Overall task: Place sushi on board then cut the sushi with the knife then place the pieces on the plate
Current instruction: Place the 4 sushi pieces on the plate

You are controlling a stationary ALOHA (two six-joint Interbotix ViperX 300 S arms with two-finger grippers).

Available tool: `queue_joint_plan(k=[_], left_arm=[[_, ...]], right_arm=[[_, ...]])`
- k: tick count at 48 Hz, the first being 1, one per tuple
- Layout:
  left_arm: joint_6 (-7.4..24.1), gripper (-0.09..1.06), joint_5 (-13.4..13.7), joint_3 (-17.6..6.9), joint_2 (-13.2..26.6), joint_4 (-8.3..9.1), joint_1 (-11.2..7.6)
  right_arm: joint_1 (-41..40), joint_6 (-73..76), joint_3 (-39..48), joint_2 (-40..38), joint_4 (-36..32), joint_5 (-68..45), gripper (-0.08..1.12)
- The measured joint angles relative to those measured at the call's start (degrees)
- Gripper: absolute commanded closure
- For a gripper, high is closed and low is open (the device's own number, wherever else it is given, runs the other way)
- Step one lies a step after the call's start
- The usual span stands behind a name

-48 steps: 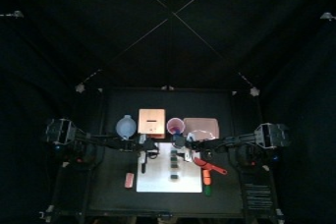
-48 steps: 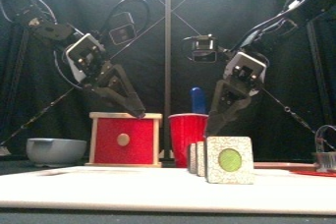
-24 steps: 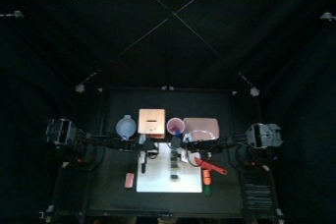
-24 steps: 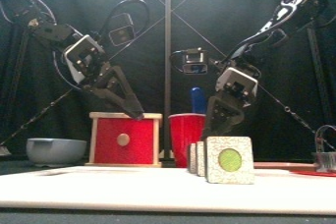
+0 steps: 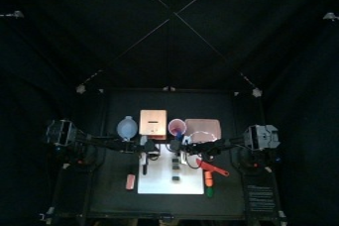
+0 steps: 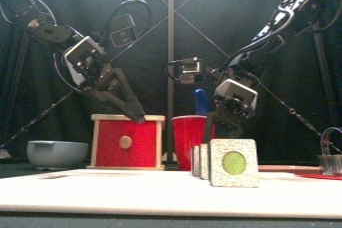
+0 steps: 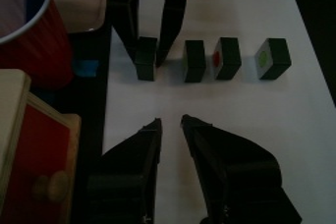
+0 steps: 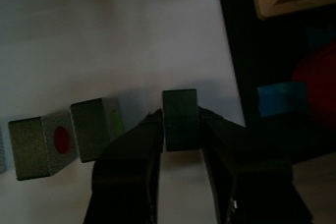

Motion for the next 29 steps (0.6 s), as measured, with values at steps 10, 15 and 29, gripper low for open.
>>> queue_joint_plan(k=[10,15,29], left_arm=[[0.00,0.30,0.09,0.00,0.00,-0.09,0.00],[0.00,0.30,0.09,0.00,0.00,0.00,0.00],[0.00,0.30,0.00,0.00,0.00,-0.09,0.00]], right_arm=[[0.09,0.35,1.14,-3.43,1.23,3.60,0.50],[0.09,0.26,2.90,-7.47,1.93,5.54,0.50],[-3.25,0.26,8.35,-18.90,3.43,13.80,0.50]])
